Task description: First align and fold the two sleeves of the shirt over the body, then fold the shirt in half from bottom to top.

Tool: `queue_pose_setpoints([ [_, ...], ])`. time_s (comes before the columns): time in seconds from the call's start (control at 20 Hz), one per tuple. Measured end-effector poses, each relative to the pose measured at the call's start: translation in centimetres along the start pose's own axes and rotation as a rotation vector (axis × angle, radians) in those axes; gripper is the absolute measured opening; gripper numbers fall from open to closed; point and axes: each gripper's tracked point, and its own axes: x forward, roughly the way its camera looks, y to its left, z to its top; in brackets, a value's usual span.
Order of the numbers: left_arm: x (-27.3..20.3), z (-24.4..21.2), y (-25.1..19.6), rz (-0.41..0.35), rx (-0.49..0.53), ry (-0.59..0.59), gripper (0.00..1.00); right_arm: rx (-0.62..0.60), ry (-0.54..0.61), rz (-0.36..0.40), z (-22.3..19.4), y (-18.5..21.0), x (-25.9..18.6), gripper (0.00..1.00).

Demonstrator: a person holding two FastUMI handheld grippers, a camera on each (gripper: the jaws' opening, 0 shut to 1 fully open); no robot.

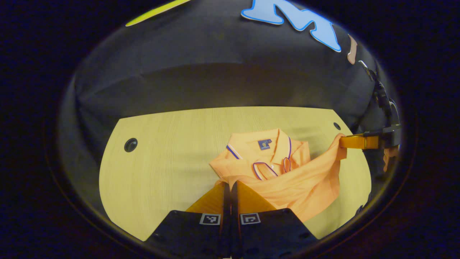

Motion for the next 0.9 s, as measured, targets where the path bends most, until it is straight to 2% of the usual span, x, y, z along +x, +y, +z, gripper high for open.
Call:
queue_pose_setpoints([
  [0.3, 2.9, 5.5, 1.8, 0.02, 0.02, -0.079, 0.06, 0.057, -0.086, -0.011, 4.8, -0.4, 2.8, 0.0],
  [0.55, 5.5, 7.4, 3.5, 0.034, 0.01, -0.131, 0.05, 0.12, -0.157, -0.023, 7.6, -1.0, 6.2, 0.0],
  [0.75, 9.7, 7.7, 4.6, 0.049, -0.009, -0.16, 0.05, 0.138, -0.147, -0.032, 6.8, -1.1, 10.2, 0.0],
  [0.9, 12.4, 5.6, 5.3, 0.064, -0.008, -0.097, 0.06, 0.102, -0.103, -0.043, 5.2, -0.8, 12.9, 0.0],
])
